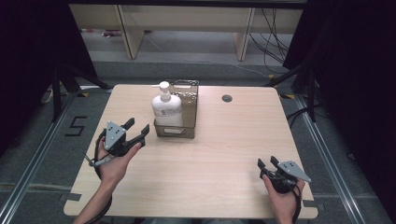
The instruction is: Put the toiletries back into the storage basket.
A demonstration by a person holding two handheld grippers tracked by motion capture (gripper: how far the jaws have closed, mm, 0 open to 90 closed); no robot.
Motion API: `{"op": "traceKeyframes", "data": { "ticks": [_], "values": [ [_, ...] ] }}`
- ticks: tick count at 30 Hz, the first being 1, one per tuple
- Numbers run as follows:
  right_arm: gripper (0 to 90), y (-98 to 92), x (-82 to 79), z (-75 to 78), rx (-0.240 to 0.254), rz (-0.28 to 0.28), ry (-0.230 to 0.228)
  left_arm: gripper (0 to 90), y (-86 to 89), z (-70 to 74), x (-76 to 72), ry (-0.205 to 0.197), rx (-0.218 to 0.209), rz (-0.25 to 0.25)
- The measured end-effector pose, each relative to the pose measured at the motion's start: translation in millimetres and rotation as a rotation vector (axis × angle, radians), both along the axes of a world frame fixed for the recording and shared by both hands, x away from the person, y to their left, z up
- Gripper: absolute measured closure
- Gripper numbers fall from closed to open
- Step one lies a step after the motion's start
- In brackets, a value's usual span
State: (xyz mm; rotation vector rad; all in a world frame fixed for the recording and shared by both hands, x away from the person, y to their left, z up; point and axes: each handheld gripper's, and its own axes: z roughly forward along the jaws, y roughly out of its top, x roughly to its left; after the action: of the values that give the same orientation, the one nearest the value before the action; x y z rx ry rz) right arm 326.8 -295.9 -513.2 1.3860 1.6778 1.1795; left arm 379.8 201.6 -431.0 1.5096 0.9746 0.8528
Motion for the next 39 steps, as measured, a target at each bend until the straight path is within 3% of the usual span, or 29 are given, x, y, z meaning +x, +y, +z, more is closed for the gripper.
{"op": "traceKeyframes", "data": {
  "ticks": [5,7,14,15,20,22,26,33,37,38,39],
  "values": [
    [45.0,0.2,0.1,-0.1,-0.002,-0.004,-0.003,38.1,7.9,-11.0,-5.0,0.016,0.003,0.013],
    [45.0,3.3,-1.6,0.2,0.037,-0.019,0.024,38.1,10.4,-14.8,-6.6,0.021,-0.003,0.020],
    [45.1,2.7,-1.5,-0.1,0.022,-0.021,0.026,38.1,21.7,-29.9,-12.3,0.048,0.003,0.040],
    [45.1,0.1,0.0,-0.2,-0.011,-0.009,0.003,38.1,23.0,-31.2,-12.7,0.051,0.005,0.040],
    [45.1,0.1,-0.1,-0.2,-0.012,-0.009,0.005,38.1,31.5,-43.0,-14.5,0.060,0.009,0.047],
    [45.0,3.6,-1.5,0.3,0.035,-0.016,0.026,38.1,33.9,-48.1,-14.9,0.066,0.017,0.051],
    [45.0,3.9,-2.0,0.4,0.036,-0.018,0.031,38.1,40.0,-61.4,-14.1,0.080,0.027,0.056],
    [45.0,4.2,-1.6,-0.1,0.045,-0.014,0.024,37.8,48.7,-77.5,-8.2,0.070,0.038,0.052],
    [45.1,4.0,-1.6,0.3,0.036,-0.014,0.029,37.9,50.0,-82.7,-7.3,0.071,0.035,0.059],
    [45.1,2.1,-0.5,0.0,0.015,0.001,0.013,38.0,50.4,-84.0,-7.2,0.071,0.040,0.060],
    [45.0,3.3,-1.6,0.5,0.025,-0.011,0.028,38.0,50.3,-85.5,-6.1,0.062,0.037,0.055]
  ]
}}
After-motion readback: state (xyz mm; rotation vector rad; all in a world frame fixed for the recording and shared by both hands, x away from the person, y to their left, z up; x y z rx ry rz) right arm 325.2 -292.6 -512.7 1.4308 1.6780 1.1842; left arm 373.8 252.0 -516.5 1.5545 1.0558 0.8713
